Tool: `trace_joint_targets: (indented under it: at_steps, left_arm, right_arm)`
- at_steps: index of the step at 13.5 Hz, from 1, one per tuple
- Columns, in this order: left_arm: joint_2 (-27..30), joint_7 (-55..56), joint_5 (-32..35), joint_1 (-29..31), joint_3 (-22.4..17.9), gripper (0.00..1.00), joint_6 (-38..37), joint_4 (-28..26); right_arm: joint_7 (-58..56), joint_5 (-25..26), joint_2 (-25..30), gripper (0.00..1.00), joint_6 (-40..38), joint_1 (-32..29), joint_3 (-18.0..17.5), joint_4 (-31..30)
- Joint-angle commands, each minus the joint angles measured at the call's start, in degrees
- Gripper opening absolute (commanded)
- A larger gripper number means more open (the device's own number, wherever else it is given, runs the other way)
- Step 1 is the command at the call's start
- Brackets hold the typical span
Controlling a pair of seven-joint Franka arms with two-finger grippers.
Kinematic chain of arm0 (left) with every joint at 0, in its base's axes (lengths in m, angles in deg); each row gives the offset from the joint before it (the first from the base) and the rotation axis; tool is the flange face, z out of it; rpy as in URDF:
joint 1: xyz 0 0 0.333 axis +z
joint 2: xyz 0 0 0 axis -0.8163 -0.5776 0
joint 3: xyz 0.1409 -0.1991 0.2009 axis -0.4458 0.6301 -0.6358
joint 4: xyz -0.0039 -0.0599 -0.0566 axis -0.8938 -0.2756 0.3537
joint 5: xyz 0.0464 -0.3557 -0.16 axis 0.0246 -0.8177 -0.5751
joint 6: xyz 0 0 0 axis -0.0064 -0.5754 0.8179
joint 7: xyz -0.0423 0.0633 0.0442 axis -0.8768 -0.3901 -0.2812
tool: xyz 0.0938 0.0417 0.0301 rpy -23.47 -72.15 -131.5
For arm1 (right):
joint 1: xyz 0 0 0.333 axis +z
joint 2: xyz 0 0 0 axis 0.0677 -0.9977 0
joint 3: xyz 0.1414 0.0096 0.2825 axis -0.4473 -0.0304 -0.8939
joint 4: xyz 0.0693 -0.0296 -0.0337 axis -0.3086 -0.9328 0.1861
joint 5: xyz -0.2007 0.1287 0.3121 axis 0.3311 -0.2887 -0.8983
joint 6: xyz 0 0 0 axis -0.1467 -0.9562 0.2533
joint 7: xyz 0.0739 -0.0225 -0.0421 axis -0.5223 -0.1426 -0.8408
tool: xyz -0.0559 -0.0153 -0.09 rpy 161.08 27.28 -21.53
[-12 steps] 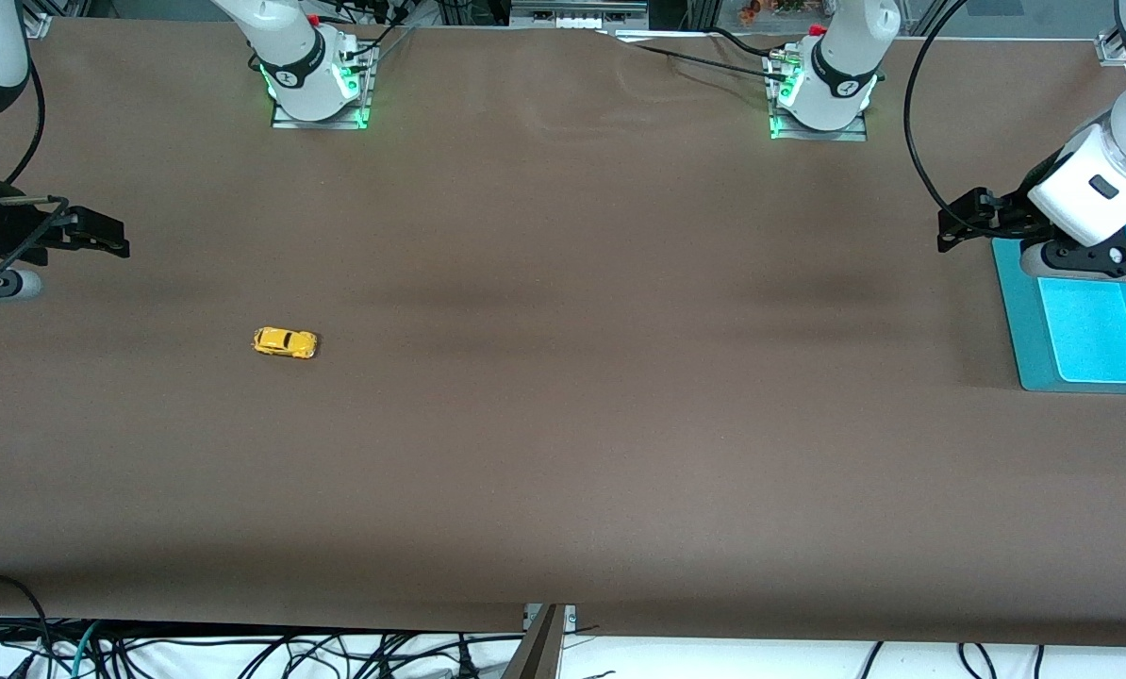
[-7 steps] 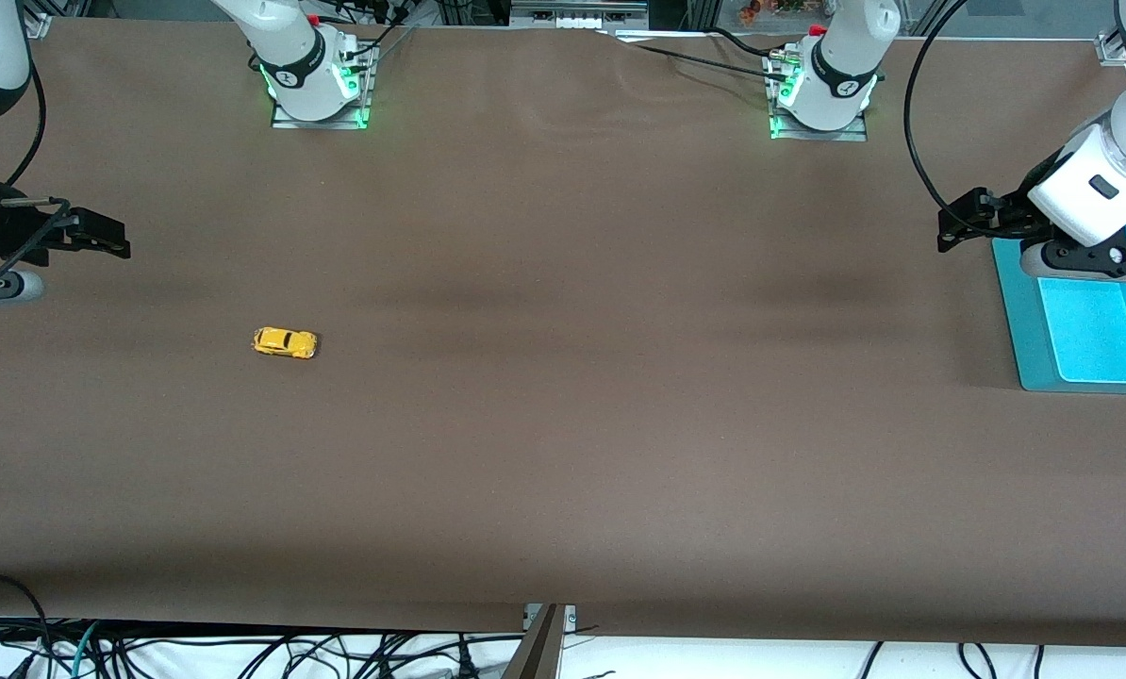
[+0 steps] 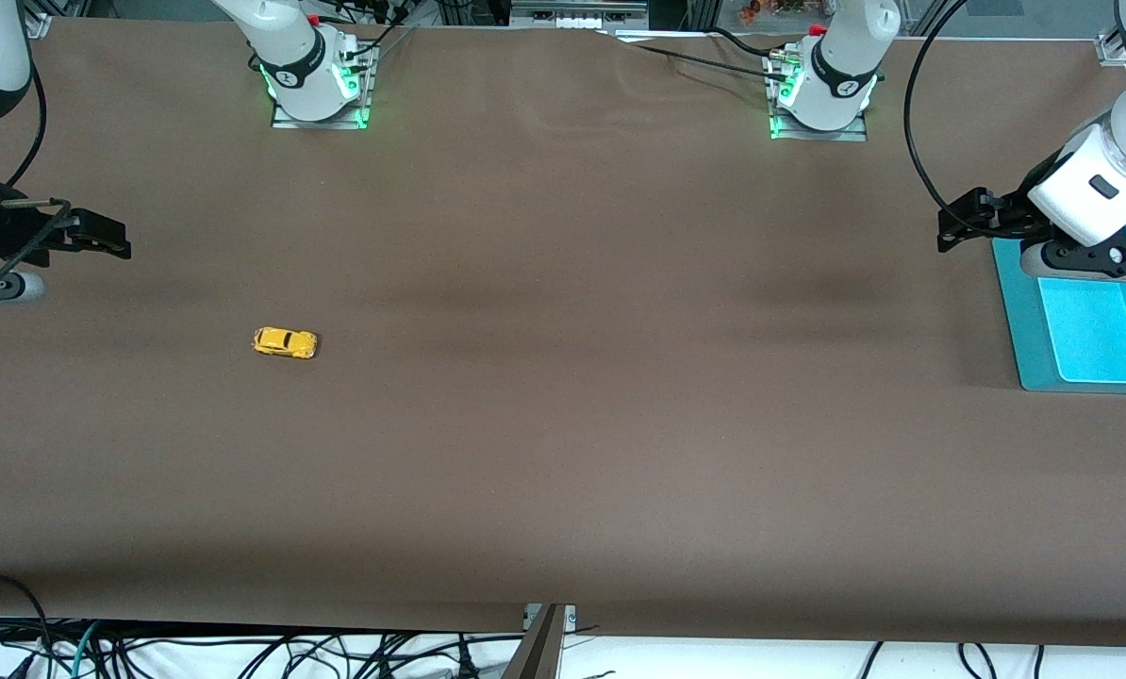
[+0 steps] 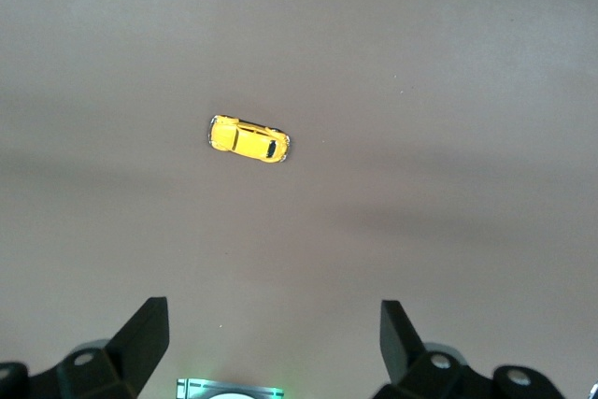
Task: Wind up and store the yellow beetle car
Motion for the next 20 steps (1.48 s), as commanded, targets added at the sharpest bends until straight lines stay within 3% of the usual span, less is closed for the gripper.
trace_joint_targets:
  at_steps: [1, 6, 13, 20]
  left_arm:
    - [-0.6, -0.9, 1.2, -0.4, -0.1, 1.00, -1.5, 1.9]
    - [-0.6, -0.9, 1.2, -0.4, -0.1, 1.00, -1.5, 1.9]
    - [-0.6, -0.9, 1.2, -0.4, -0.1, 1.00, -1.4, 1.9]
    - [-0.6, -0.9, 1.2, -0.4, -0.1, 1.00, -1.5, 1.9]
  right_arm:
    - [0.2, 0.5, 0.1, 1.00, -0.1, -0.2, -0.2, 0.3]
    - [0.2, 0.1, -0.4, 1.00, -0.6, 2.4, -1.2, 0.2]
    - [-0.4, -0.3, -6.5, 1.00, -0.8, 9.6, -1.3, 0.0]
    - [-30.4, 0.5, -15.5, 1.00, 5.1, 9.2, -1.1, -1.6]
